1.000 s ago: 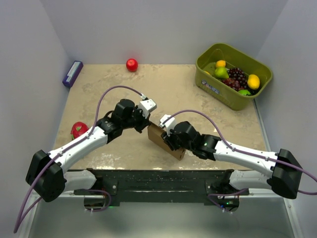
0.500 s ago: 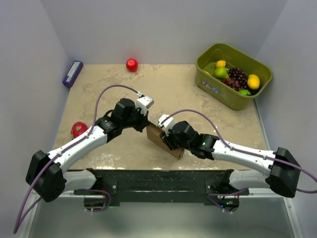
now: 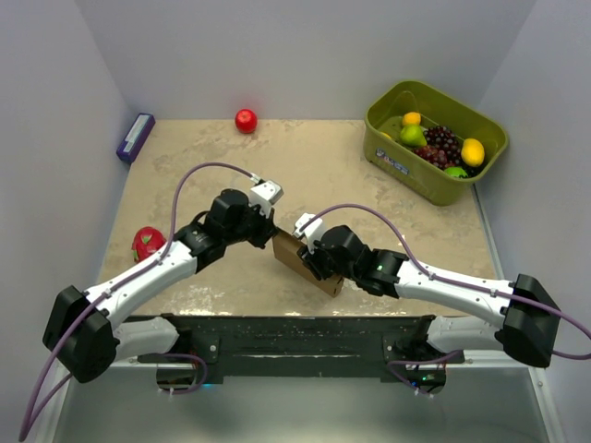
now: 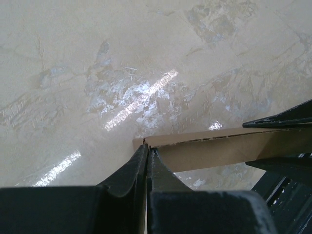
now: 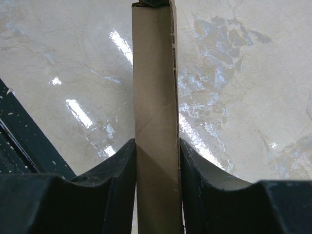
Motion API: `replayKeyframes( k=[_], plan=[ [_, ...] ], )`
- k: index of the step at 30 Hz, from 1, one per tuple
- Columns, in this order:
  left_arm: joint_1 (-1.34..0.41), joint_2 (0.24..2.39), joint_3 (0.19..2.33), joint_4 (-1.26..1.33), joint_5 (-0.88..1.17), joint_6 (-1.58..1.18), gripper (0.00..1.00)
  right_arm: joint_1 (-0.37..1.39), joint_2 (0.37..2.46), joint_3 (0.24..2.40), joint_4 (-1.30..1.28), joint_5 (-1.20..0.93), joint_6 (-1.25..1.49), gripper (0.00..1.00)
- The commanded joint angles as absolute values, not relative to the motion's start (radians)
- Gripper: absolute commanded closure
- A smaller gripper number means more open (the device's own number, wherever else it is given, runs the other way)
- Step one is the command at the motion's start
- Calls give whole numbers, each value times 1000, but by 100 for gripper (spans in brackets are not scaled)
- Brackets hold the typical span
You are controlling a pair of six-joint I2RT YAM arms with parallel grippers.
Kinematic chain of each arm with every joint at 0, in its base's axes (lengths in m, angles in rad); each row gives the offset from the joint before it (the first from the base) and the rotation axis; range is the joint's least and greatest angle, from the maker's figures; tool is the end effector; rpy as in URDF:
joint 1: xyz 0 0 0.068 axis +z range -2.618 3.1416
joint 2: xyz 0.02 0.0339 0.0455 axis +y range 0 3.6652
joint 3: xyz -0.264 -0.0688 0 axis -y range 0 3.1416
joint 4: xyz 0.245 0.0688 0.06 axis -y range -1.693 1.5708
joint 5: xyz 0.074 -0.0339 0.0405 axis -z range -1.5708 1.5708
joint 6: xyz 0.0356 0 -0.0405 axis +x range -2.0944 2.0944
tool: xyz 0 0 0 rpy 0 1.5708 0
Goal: Fold the paper box
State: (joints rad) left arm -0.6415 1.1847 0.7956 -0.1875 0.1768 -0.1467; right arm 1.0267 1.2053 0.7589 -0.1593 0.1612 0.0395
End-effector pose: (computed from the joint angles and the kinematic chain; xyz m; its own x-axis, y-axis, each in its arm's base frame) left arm 0.2057 -0.1615 0.2612 -0.5355 0.2203 -0.8153 0.6358 0.7406 -0.2174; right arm 0.1406 0.2214 0.2463 -0.3251 -0.4621 -0.8251 -0.7640 0.6426 -0.0588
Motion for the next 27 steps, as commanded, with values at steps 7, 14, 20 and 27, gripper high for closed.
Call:
replayKeyframes(
  k=[7,14,20,27],
  plan=[
    [-719,1170,755,-290,97,-83,100,1025,1229,752,-210,169,41,67],
    [-744,1163,749,-325,61,-64,100,1023,1226,761,-213,196,31,68],
    [-746,1173,752,-327,46,-75,100,1011,1227,765,-192,202,9,68],
    [-746,1198,743,-315,35,-136,100,962,1236,761,-129,183,-43,68]
  ],
)
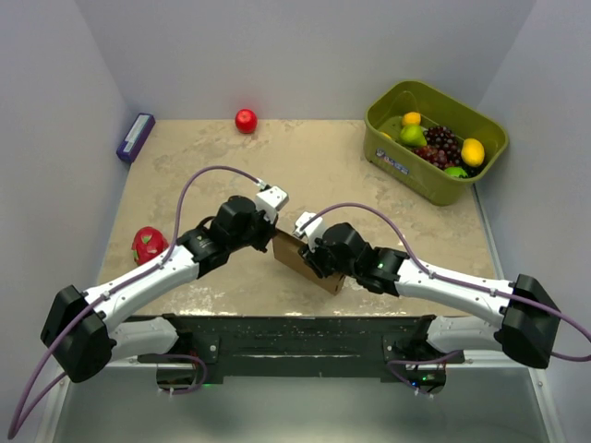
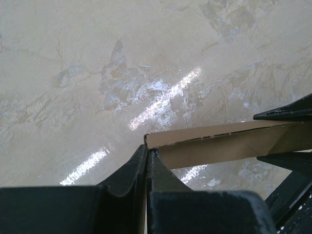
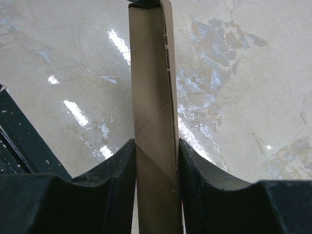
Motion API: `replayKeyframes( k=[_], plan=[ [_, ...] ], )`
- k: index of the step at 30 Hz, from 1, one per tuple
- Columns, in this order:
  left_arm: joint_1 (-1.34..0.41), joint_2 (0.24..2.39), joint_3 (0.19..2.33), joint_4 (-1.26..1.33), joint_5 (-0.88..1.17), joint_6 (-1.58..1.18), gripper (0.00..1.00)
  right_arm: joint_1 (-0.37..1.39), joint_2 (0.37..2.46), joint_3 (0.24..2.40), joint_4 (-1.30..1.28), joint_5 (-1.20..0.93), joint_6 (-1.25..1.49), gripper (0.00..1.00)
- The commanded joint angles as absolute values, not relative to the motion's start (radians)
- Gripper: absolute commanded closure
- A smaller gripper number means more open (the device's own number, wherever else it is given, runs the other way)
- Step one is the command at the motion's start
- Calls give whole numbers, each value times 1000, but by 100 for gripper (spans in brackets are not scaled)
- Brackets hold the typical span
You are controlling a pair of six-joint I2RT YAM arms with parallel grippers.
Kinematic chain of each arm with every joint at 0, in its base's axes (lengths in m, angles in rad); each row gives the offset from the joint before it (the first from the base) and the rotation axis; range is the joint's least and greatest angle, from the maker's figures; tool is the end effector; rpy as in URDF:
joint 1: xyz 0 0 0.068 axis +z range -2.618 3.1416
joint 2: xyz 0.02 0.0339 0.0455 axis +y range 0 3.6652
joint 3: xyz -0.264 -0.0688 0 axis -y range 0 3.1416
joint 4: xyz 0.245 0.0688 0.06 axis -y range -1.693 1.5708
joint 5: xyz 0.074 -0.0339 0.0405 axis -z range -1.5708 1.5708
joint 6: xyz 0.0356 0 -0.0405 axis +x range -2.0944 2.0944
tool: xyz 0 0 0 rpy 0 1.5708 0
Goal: Fold the paper box
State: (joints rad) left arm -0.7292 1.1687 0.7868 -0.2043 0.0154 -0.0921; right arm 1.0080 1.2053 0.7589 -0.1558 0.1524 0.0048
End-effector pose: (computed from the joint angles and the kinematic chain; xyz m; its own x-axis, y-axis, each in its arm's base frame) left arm 0.1918 -0.1721 0.2602 -0.4729 0.2992 -0.8287 0.6350 0.7678 -0.0851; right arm 0.1446 0.2191 0.2466 -0.3059 -0.4760 -0.8245 -0.7678 0.6355 -0.0820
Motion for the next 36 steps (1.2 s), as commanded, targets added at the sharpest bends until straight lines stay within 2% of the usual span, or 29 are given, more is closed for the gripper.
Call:
replayKeyframes(
  k=[1,14,16,17,19,20,23,26,31,36],
  plan=[
    [-746,1197,739,-311,37,-164,100,951,1238,761,-117,180,-48,68],
    [-755,1157,683,-245,-39,-301,100,931,1335,824,-43,127,-146,68],
    [-756,1155,701,-256,-66,-305,100,930,1325,840,-57,136,-114,60],
    [-758,1158,709,-268,-89,-307,100,930,1319,850,-87,143,-100,51],
    [-758,1160,732,-279,-106,-310,100,930,1292,877,-126,150,-51,43],
    [-759,1167,736,-285,-115,-310,100,930,1279,885,-162,152,-34,34],
    [-767,1181,759,-301,-132,-310,100,930,1220,907,-231,155,43,25],
    [-773,1193,778,-314,-150,-305,100,930,1149,920,-297,178,125,21],
    [-784,1209,799,-339,-170,-298,100,930,1075,977,-533,348,317,19],
    [-792,1218,805,-344,-176,-299,100,930,1048,1006,-731,380,514,28]
  ],
)
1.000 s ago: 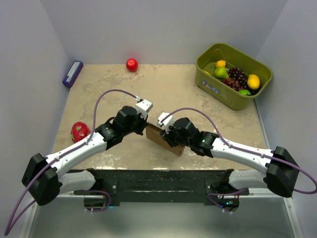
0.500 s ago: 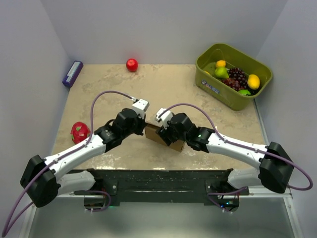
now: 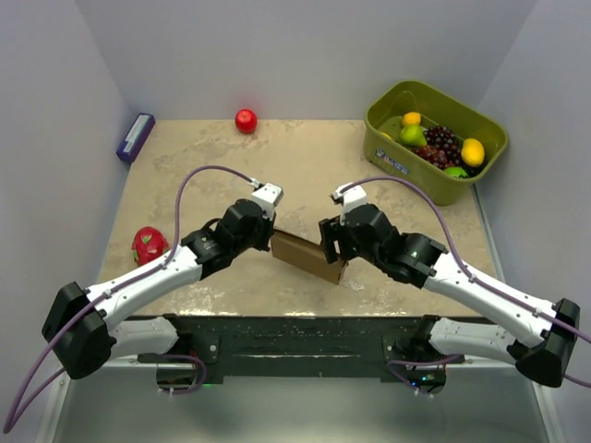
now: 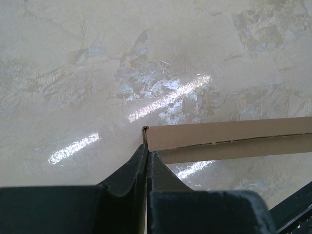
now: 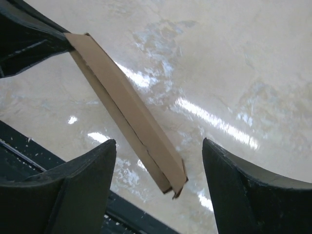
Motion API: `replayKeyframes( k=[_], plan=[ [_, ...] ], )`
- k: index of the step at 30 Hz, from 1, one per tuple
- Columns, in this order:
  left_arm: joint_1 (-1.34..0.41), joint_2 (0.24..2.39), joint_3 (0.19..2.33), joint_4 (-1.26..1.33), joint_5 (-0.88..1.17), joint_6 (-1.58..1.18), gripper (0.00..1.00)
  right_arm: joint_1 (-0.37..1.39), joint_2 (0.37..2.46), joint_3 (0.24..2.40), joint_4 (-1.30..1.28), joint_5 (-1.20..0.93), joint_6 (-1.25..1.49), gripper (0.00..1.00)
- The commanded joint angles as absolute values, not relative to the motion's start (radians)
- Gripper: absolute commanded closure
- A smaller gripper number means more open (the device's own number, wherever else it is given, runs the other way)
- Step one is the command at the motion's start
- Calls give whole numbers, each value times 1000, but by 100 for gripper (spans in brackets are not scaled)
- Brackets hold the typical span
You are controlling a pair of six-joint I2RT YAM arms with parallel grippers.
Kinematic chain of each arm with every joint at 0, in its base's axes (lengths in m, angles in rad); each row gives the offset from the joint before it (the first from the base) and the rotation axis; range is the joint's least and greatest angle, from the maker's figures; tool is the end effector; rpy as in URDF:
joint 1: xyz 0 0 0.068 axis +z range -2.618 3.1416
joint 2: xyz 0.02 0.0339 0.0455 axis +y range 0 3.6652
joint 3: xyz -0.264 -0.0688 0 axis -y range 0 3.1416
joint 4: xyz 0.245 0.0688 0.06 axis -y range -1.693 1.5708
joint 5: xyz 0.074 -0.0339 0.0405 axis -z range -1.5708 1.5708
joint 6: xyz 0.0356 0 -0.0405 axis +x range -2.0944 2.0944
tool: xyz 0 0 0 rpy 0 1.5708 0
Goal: Fold the paper box
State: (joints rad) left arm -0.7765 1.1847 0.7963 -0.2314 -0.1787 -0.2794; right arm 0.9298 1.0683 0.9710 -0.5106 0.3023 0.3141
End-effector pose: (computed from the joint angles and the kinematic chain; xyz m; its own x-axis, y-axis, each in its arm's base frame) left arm 0.1891 -0.1769 0.2575 -0.5600 0.1697 -0.8109 0.4494 0.8845 -0.1252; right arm 0.1467 0.1789 0.3191 -0.5161 -0.1985 -0.8332 -0.4832 0.8707 0.0919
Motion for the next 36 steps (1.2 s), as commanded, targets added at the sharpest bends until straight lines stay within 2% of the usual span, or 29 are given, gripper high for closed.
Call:
replayKeyframes(
  k=[1,4,10,19,30,33,36],
  plan=[
    [-795,1221,807,-347,-175,-298,100,930,1042,1005,-767,382,534,32],
    [-796,1224,811,-351,-181,-299,100,930,1017,982,-798,335,597,39],
    [-802,1224,811,-351,-181,-302,100,930,960,901,-744,288,679,46],
    [-815,1223,811,-354,-183,-304,100,930,897,801,-638,331,745,57],
    [-825,1215,815,-360,-189,-302,100,930,899,787,-580,379,755,63],
    [-825,1213,813,-360,-192,-304,100,930,905,784,-584,382,759,72],
    [-827,1212,815,-362,-192,-302,100,930,902,776,-583,382,761,76]
  ],
)
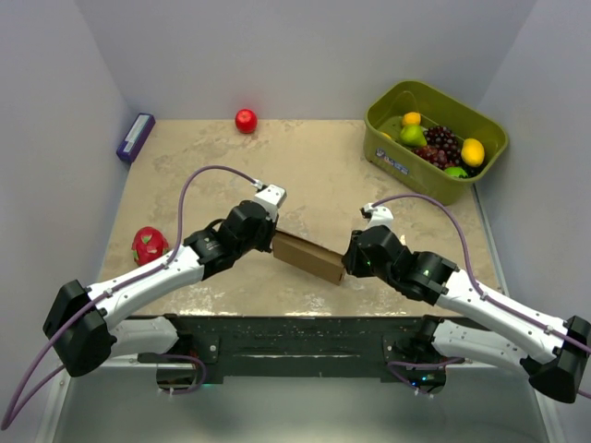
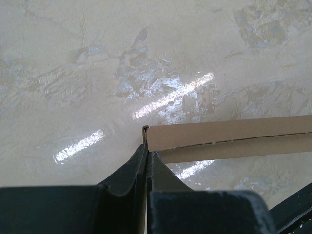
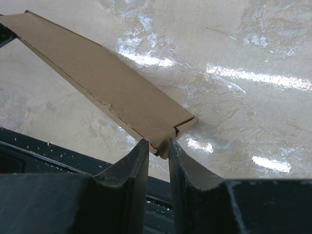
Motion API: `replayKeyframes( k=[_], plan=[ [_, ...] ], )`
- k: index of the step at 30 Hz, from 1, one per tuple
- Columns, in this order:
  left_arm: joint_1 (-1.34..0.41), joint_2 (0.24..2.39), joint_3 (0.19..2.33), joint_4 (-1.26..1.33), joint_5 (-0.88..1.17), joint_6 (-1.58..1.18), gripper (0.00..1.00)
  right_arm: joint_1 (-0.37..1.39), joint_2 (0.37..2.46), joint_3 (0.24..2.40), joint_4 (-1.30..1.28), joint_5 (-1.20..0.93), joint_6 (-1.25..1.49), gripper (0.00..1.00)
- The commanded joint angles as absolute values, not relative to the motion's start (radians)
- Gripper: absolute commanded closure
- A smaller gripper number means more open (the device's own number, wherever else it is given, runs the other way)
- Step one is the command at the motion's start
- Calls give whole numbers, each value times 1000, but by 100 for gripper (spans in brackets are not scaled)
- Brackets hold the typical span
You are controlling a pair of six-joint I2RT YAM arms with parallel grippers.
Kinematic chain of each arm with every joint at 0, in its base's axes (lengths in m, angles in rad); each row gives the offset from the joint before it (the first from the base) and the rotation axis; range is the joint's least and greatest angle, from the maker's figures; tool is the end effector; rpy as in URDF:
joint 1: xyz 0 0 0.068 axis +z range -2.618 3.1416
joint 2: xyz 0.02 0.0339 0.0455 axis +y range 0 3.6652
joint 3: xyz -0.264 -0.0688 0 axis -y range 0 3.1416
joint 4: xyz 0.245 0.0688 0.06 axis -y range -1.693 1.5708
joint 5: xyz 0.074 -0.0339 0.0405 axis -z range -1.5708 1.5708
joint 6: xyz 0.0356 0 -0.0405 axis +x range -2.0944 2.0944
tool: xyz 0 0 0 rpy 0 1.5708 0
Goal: Fold the paper box
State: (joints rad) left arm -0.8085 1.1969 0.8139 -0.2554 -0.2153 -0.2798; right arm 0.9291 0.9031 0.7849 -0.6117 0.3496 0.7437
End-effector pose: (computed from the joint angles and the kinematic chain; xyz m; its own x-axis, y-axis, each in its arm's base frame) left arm 0.1855 -0.1832 0.2585 -0.5579 0.1937 -0.8070 0.4516 0.8867 -0.0994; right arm 0.1217 0.1425 0.2799 -0.6998 0.1260 -0.7031 -0.1713 0.9260 0.3365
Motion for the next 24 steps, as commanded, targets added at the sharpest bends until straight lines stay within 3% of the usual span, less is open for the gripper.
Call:
replayKeyframes(
  k=[1,7,12,24],
  plan=[
    [-827,1212,815,-364,-192,-302,100,928,902,776,-584,380,761,77],
    [-831,1209,813,-367,-196,-299,100,928,908,756,-580,377,765,83],
    [-836,1209,811,-370,-198,-291,100,927,899,749,-558,374,773,100],
    [-841,1210,801,-370,-219,-275,100,877,870,723,-512,318,781,100]
  ],
)
